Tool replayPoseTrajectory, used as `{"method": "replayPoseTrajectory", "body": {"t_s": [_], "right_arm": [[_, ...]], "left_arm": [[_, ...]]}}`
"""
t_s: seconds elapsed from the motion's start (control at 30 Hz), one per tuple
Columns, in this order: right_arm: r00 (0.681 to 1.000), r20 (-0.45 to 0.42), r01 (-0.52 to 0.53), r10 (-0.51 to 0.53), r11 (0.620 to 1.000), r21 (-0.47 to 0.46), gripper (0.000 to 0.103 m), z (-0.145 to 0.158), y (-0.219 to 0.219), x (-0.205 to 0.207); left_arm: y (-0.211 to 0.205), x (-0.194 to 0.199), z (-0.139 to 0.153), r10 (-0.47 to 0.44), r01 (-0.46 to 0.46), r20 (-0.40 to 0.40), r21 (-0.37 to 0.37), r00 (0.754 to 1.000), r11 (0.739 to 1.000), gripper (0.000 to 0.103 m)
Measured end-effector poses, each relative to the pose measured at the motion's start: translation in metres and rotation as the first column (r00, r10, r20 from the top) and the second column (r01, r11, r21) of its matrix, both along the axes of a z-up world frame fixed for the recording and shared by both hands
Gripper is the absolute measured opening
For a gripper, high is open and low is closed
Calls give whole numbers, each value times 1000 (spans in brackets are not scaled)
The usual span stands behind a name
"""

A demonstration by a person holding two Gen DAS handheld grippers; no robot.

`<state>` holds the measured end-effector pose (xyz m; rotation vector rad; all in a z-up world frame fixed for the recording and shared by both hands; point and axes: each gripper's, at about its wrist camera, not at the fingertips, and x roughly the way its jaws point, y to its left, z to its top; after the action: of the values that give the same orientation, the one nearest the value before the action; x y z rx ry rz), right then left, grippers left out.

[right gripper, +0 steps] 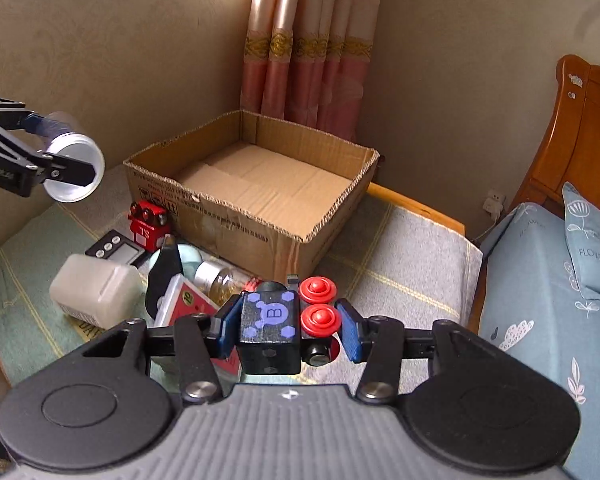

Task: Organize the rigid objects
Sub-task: 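Carry the clear jar into the cardboard box and release it while the right tool carries the cube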

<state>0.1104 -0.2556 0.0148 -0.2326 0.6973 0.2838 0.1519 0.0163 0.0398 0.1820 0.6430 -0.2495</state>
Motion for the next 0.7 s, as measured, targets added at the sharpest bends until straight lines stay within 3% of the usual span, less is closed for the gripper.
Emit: {"method": "replayPoseTrajectory", "body": {"t_s": [0.17,0.5,0.7], "right_arm": [[998,49,-25,24,1000,8,55,20,11,21],[997,64,-53,50,997,48,55,38,27,81],[999,42,-36,34,998,47,55,33,30,109]], "left_arm": [[-14,53,8,-2,2,-4,14,1000,1000,90],[-28,155,-8,52,-47,-102,47,993,998,90],[-31,194,-15,120,-115,-72,69,990,991,93]]}}
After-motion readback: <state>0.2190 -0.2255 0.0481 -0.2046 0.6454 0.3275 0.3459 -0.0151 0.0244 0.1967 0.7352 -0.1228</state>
